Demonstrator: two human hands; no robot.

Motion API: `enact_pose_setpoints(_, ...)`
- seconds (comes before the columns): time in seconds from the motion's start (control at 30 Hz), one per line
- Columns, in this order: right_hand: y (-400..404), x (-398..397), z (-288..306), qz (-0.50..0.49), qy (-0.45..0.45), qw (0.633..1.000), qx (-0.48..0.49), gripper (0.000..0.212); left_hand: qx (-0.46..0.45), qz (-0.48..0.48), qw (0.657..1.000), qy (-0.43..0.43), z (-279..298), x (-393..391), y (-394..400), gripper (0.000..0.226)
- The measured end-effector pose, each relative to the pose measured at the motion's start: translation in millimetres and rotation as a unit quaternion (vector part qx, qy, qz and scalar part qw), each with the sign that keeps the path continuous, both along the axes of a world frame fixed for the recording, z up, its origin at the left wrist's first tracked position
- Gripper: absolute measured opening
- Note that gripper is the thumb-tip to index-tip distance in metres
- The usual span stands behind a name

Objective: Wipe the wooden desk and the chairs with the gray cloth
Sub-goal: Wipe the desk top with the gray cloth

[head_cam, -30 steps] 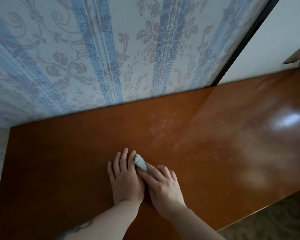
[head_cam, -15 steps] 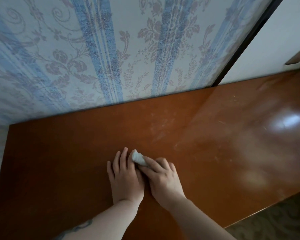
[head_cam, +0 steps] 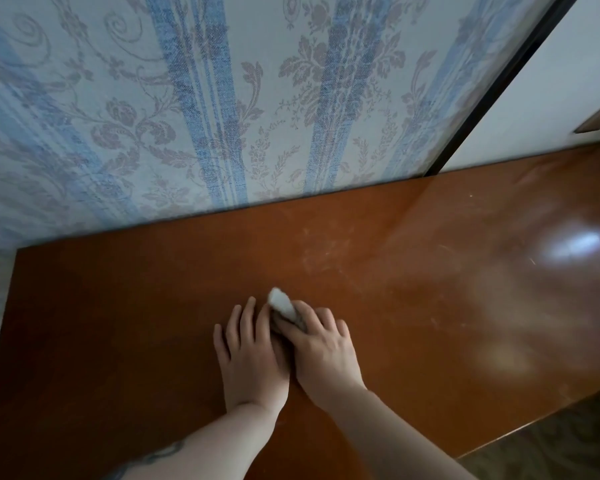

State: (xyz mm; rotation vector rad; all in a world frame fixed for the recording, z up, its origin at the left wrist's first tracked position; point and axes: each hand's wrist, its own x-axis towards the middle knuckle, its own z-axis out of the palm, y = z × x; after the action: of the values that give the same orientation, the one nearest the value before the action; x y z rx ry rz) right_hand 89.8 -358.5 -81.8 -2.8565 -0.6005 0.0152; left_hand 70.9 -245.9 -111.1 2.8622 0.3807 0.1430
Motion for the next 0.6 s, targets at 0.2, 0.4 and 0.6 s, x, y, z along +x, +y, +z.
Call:
enact_pose_setpoints(0.2, -30.3, 34.8, 1.2, -0.208, 0.008, 0.977, -0.039, 0.057, -0.013, -0.007, 1.000, 0.011, 2.4, -1.7, 0.4, 0.047)
enact_pose_setpoints(0.4, -22.1, 13.9, 12.3, -0.229, 0.000, 0.972, 0.061, 0.051, -0.003, -0.003, 1.000, -0.002, -1.6, -1.1, 1.1, 0.043)
enact_pose_setpoints(0.6, -3.5, 7.1, -9.2, -0.122, -0.030, 0.991, 0.040, 0.052, -0.006, -0.001, 1.000, 0.006, 0.9, 0.5, -0.4, 0.043)
